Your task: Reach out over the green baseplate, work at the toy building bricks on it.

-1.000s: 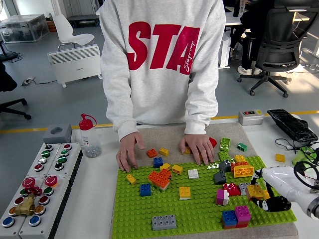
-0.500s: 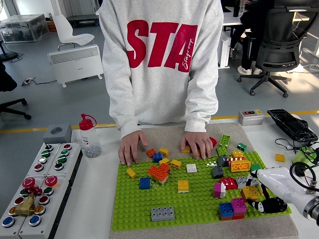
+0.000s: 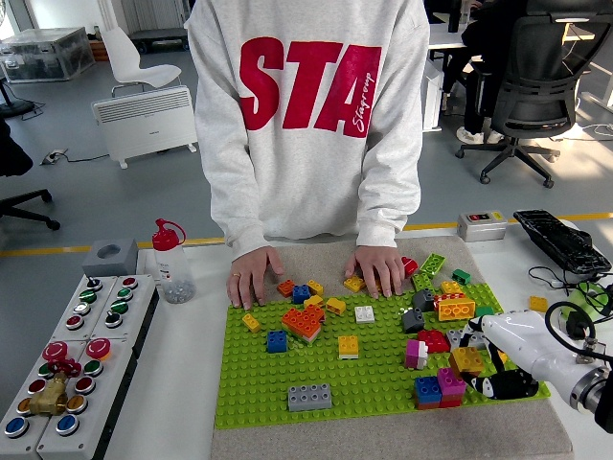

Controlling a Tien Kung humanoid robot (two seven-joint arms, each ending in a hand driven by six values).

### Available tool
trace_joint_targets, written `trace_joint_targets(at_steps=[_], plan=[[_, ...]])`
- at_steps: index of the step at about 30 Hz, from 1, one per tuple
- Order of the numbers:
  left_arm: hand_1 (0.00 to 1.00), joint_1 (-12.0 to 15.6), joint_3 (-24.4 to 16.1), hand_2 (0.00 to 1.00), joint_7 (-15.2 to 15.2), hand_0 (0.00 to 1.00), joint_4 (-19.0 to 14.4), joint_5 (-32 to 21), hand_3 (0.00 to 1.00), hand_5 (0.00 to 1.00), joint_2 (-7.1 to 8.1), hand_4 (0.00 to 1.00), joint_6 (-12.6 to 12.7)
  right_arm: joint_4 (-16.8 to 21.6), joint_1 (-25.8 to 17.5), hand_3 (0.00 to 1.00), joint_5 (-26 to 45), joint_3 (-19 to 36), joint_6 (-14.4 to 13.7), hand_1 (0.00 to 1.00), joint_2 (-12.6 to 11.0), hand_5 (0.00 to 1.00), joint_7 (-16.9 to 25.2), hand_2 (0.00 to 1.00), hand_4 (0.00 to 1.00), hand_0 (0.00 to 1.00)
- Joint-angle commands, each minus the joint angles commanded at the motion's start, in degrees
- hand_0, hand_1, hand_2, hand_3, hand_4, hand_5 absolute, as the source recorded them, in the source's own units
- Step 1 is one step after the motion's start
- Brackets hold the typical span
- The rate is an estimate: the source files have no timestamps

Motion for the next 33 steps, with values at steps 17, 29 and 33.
trace_joint_targets(at_steps=[17, 29, 33], plan=[[0.69, -0.4, 0.1, 0.656, 0.0, 0.692, 0.0, -0.3, 0.618, 0.998, 0.11, 0.363, 0.1, 0.0, 3.4, 0.505, -0.2, -1.7, 0.0, 0.101, 2.1, 0.186, 0.0, 0.205, 0.599, 0.251], [0.69, -0.7, 0.2, 0.653, 0.1, 0.692, 0.0, -0.2, 0.618, 0.998, 0.15, 0.362, 0.0, 0.0, 6.0, 0.505, -0.2, -4.2, 0.2, 0.102, 3.7, 0.183, -0.1, 0.205, 0.598, 0.251], [0.69, -0.8, 0.3, 0.654, 0.1, 0.692, 0.0, -0.3, 0.617, 0.998, 0.19, 0.362, 0.0, 0.0, 5.7, 0.506, -0.3, -3.6, 0.5, 0.102, 3.6, 0.184, -0.5, 0.205, 0.597, 0.251]])
